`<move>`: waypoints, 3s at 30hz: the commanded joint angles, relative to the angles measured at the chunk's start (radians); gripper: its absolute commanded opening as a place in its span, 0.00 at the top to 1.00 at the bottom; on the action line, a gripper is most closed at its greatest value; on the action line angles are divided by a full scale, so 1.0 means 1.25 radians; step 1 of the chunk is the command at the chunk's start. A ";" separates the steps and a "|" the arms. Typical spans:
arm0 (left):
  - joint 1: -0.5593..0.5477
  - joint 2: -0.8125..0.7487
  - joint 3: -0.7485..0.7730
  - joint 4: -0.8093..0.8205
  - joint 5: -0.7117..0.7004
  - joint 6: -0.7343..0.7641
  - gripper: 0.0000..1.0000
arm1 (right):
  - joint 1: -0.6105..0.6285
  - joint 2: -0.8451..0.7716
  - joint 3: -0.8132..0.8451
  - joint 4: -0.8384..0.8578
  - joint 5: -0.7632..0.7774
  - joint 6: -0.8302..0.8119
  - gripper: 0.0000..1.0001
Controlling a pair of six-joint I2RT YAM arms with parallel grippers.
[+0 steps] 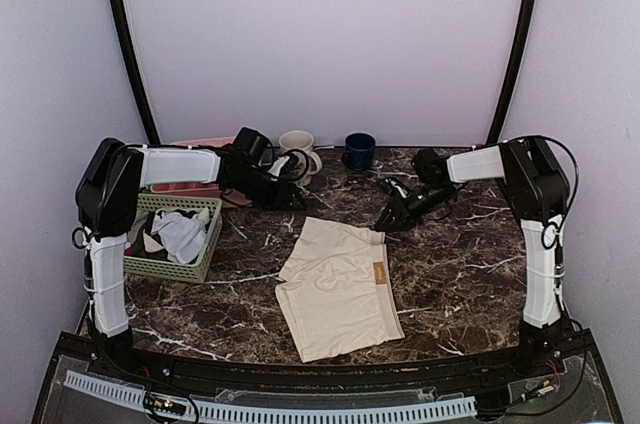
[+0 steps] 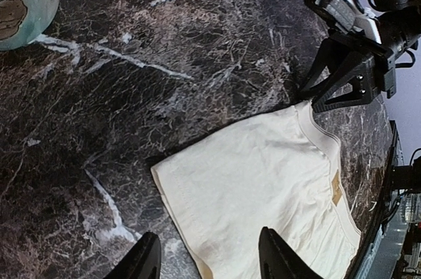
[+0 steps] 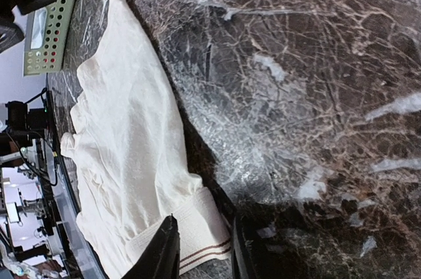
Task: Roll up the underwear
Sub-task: Pick up the underwear from the center of the board, then fold the underwear at the center of the board.
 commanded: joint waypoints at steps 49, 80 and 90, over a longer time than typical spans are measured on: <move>0.001 0.225 0.182 -0.034 0.059 0.138 0.52 | 0.042 -0.007 0.021 -0.048 0.245 -0.018 1.00; 0.034 0.089 0.264 -0.111 0.092 0.239 1.00 | 0.020 -0.136 0.121 -0.045 0.210 -0.007 1.00; -0.005 -0.132 -0.063 -0.005 0.064 0.302 1.00 | 0.059 -0.291 -0.098 0.053 0.183 -0.012 1.00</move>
